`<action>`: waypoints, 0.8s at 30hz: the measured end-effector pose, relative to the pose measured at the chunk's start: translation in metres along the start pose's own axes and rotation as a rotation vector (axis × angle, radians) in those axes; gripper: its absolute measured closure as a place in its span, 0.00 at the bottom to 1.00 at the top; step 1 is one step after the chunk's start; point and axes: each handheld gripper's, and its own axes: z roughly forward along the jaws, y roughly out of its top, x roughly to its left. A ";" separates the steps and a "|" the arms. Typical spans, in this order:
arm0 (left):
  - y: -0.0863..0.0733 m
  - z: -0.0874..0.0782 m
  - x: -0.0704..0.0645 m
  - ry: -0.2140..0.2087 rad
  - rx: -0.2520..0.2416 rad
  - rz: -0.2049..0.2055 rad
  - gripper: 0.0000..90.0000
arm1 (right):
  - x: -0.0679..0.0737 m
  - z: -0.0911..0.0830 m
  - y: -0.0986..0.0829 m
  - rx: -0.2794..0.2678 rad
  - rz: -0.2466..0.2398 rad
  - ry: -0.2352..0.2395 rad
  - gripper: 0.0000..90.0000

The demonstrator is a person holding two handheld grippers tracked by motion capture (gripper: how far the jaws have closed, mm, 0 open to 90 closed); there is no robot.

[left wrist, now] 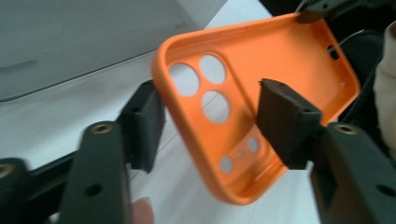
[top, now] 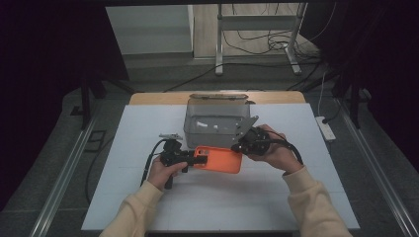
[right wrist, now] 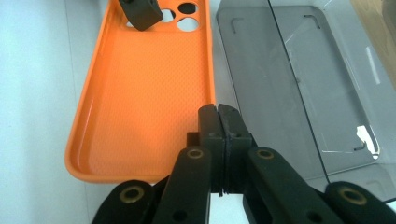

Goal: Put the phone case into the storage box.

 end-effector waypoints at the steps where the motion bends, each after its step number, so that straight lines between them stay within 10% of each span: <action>1: 0.000 -0.001 0.000 0.002 0.001 -0.003 0.51 | 0.000 0.000 -0.001 -0.004 0.000 0.003 0.99; 10: 0.000 -0.012 -0.002 0.023 -0.022 -0.005 0.78 | 0.000 0.003 -0.004 0.009 0.002 0.016 0.98; 24: -0.001 -0.023 -0.013 0.058 -0.077 0.031 0.89 | 0.003 0.005 -0.004 0.005 -0.008 0.041 0.96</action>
